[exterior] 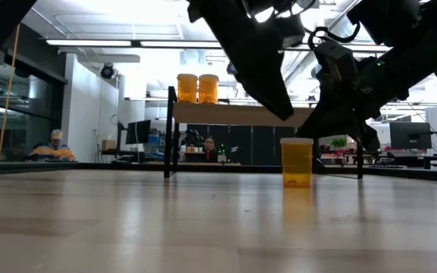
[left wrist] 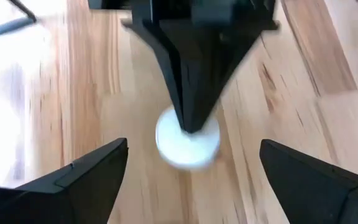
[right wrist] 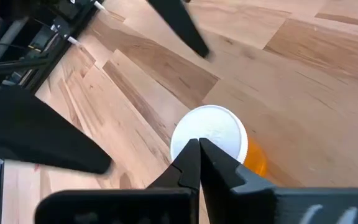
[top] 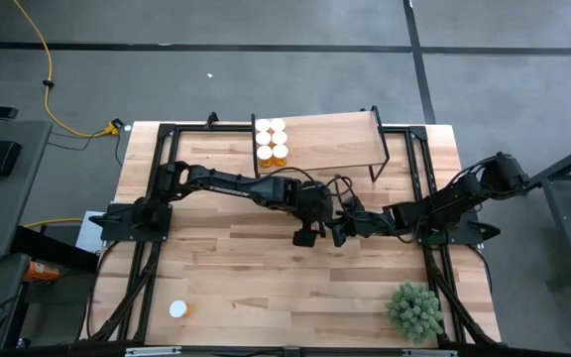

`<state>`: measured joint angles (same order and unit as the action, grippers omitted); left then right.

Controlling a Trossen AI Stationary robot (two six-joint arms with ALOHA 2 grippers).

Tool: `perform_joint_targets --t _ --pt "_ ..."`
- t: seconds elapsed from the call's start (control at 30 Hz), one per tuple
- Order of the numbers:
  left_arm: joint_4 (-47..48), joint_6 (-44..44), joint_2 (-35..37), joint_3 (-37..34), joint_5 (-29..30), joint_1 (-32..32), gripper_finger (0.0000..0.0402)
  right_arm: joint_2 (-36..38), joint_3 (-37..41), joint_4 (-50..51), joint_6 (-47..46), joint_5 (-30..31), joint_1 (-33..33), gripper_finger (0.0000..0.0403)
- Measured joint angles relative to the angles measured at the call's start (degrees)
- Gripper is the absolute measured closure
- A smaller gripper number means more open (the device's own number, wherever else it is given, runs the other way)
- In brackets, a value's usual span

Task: Pick and place medicine bottles onto shelf by color
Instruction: Put the orange pill bottle on the shelf

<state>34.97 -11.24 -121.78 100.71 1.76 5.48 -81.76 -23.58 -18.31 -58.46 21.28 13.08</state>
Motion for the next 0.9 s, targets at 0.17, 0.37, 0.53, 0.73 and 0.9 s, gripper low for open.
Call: perform_joint_targets --t 0.17,0.37,0.53,0.73,0.9 --pt "2.4 0.6 1.4 0.0 0.0 0.0 0.0052 0.0 0.0 -0.3 0.3 0.0 0.0 0.0403" --pt "1.6 0.8 1.4 -1.8 0.7 -0.3 0.0136 -0.1 0.1 -0.5 0.4 0.0 0.0 0.0403" --pt "-2.7 1.8 1.4 -5.1 2.2 -0.6 0.0302 -0.1 0.1 -0.4 0.5 0.0 0.0 0.0403" --pt "-7.5 4.5 1.4 -6.1 0.8 -0.6 0.0384 -0.1 0.1 -0.4 0.5 0.0 0.0 0.0403" --pt "-8.1 3.8 1.0 -6.1 0.4 -0.5 0.0398 -0.1 0.1 -0.4 0.5 0.0 0.0 0.0403"
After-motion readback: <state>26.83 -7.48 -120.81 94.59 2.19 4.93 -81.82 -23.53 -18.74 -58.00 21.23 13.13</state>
